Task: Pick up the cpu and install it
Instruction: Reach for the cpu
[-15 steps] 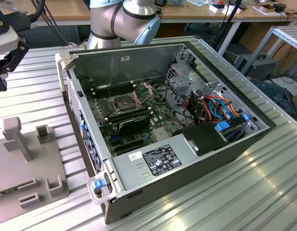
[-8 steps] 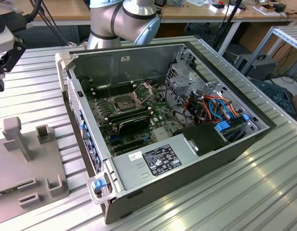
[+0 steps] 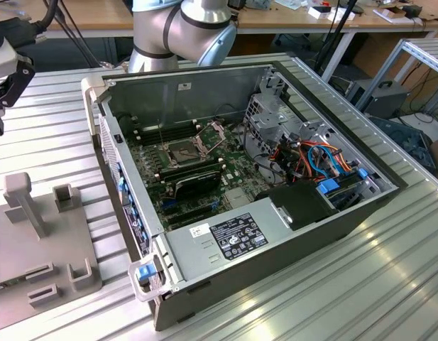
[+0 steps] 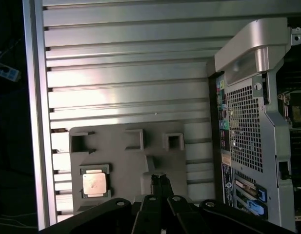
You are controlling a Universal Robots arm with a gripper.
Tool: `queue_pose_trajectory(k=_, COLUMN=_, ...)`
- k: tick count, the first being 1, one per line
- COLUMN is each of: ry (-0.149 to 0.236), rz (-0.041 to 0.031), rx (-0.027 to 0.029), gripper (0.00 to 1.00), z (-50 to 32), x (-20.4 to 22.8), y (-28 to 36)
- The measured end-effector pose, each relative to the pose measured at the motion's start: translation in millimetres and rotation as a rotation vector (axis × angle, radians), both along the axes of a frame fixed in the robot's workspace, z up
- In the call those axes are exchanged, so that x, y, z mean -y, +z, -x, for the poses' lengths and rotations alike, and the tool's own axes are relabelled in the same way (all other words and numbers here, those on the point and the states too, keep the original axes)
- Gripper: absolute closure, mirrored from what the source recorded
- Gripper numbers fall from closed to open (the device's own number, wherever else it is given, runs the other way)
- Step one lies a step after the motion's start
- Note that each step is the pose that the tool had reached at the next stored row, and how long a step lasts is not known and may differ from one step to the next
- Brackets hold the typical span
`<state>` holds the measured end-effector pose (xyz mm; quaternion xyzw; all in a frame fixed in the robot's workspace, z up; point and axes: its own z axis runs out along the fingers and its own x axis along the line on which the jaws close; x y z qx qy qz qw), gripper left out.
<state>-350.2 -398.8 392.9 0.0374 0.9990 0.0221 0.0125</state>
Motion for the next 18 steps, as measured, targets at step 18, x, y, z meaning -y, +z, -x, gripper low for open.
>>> queue_pose_trajectory(k=18, ry=0.0, rz=-0.0001, rx=0.0001, gripper=0.89, z=5.0, x=0.0, y=-6.1)
